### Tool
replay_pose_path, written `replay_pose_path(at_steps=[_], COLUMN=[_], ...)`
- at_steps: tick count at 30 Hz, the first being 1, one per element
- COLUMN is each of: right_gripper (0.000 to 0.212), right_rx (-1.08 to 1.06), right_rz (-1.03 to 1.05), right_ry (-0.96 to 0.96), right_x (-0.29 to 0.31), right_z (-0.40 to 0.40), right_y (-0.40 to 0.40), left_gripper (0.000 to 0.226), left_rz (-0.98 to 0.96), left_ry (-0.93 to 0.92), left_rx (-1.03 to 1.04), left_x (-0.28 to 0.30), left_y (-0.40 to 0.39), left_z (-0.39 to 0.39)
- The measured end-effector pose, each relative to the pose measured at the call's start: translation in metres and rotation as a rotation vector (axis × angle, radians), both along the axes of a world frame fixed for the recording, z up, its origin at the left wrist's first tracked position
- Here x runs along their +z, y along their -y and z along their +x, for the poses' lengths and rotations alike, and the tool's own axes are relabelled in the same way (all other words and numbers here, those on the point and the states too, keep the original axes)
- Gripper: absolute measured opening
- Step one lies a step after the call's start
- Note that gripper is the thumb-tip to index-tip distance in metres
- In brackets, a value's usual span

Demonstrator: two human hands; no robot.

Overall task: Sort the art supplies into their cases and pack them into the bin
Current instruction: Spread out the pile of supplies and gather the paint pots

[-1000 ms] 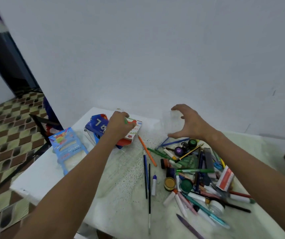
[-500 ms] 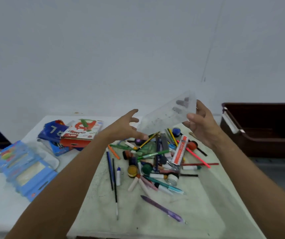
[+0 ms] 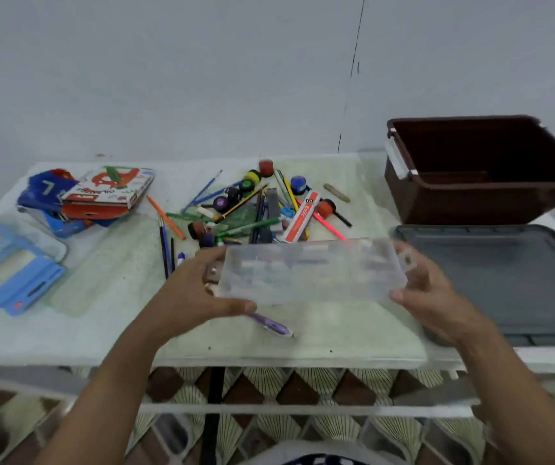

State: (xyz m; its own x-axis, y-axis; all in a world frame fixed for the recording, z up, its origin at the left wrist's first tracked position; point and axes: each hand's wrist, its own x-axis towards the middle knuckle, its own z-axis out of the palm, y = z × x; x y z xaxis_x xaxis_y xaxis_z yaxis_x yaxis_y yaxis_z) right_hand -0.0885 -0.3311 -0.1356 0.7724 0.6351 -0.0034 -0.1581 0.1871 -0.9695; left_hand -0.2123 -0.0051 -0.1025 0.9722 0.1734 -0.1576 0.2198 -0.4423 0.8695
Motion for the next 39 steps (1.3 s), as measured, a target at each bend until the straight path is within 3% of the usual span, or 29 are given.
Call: replay_pose_path(at_steps=[3, 5, 12, 20, 30, 36, 39], right_gripper=[0.081, 0.086, 0.080, 0.094, 0.086, 0.116, 0.114], right_rx=[0.133, 0.232, 0.410, 0.255, 0.075, 0.136, 0.063], right_rz=[-0.414, -0.649, -0.875, -0.901, -0.897, -1.055, -0.997], right_ry=[0.177, 0.311, 0.564, 0.563, 0.501, 0.584, 0.621], right_x=[-0.002, -0.002, -0.010, -0.021, -0.019, -0.002, 0.012], right_z=[-0.018, -0.028, -0.029, 0.000, 0.013, 0.017, 0.014], right_y=[0.028, 0.035, 0.025, 0.005, -0.007, -0.013, -0.027], left_gripper=[0.099, 0.093, 0.096, 0.095, 0.097, 0.112, 0.096], left_rz=[0.150, 0.184, 0.355, 0.399, 0.316, 0.358, 0.362], left_ry=[-0.132, -0.213, -0.340, -0.242, -0.137, -0.200, -0.150], left_rx=[0.010, 0.022, -0.007, 0.058, 0.150, 0.115, 0.192], left_x=[-0.014, -0.021, -0.035, -0.048, -0.054, -0.046, -0.033], left_y=[0.009, 0.017, 0.030, 0.025, 0.013, 0.010, -0.003], left_z=[-0.046, -0.067, -0.071, -0.026, -0.002, 0.000, -0.002])
